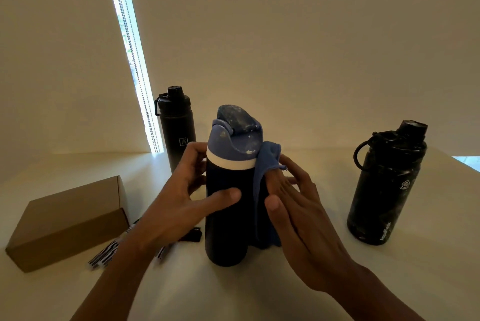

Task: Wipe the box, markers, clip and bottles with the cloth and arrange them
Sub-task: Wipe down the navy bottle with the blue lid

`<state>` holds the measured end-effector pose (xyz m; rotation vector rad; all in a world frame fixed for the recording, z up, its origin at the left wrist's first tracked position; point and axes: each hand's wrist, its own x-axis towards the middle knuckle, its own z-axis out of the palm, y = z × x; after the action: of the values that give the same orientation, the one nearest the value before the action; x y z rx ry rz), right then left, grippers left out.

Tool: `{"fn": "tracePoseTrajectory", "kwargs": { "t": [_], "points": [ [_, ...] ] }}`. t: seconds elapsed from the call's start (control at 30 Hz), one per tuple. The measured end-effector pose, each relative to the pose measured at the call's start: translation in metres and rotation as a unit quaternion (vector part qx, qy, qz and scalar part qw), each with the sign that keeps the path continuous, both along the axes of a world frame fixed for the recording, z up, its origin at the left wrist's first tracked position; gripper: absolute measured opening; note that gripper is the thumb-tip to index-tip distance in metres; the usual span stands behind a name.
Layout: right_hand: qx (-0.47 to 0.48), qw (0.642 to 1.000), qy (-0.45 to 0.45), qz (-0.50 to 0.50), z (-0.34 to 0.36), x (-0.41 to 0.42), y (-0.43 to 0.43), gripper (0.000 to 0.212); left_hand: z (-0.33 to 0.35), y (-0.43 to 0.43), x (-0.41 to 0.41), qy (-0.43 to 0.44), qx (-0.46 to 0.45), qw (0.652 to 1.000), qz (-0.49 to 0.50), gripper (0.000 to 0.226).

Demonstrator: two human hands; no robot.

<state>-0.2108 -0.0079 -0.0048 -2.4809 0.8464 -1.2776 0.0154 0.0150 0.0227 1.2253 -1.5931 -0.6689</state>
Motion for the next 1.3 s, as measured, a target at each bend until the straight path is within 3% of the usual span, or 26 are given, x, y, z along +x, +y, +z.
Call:
{"fn": "tracePoseTrajectory", "kwargs": {
  "t": [0.37,0.5,0.63,0.73,0.87,1.1,1.17,1.3],
  "points": [
    [-0.096,0.995,-0.013,-0.029,-0.003,0.009,0.003,0.044,-0.007,-0.004,-0.009,-0.020,-0.081,0.994,0.067,0.064],
    [0.020,0.997,-0.070,-0.039,-0.004,0.001,-0.002,0.041,-0.006,-0.002,-0.012,-0.020,-0.100,0.991,0.089,0.067],
    [0.007,0.995,-0.084,-0.049,-0.005,-0.008,-0.009,0.050,-0.001,0.003,-0.013,-0.031,-0.118,0.989,0.085,0.067],
    [0.039,0.992,-0.107,-0.048,-0.001,-0.014,-0.012,0.070,0.000,0.003,-0.010,-0.032,-0.134,0.988,0.075,0.068],
    [-0.091,0.989,-0.069,-0.091,0.009,-0.015,-0.008,0.044,-0.001,0.003,-0.011,-0.042,-0.139,0.987,0.064,0.070],
    [-0.268,0.936,-0.071,-0.219,0.020,-0.018,-0.003,0.034,-0.003,0.001,-0.012,-0.051,-0.145,0.986,0.062,0.073],
    [-0.257,0.934,-0.079,-0.236,0.018,-0.016,-0.006,0.031,-0.004,0.000,-0.012,-0.051,-0.143,0.986,0.065,0.075],
    [-0.112,0.974,-0.095,-0.172,0.013,-0.012,-0.008,0.046,-0.004,-0.002,-0.009,-0.063,-0.138,0.986,0.064,0.073]
  ]
}}
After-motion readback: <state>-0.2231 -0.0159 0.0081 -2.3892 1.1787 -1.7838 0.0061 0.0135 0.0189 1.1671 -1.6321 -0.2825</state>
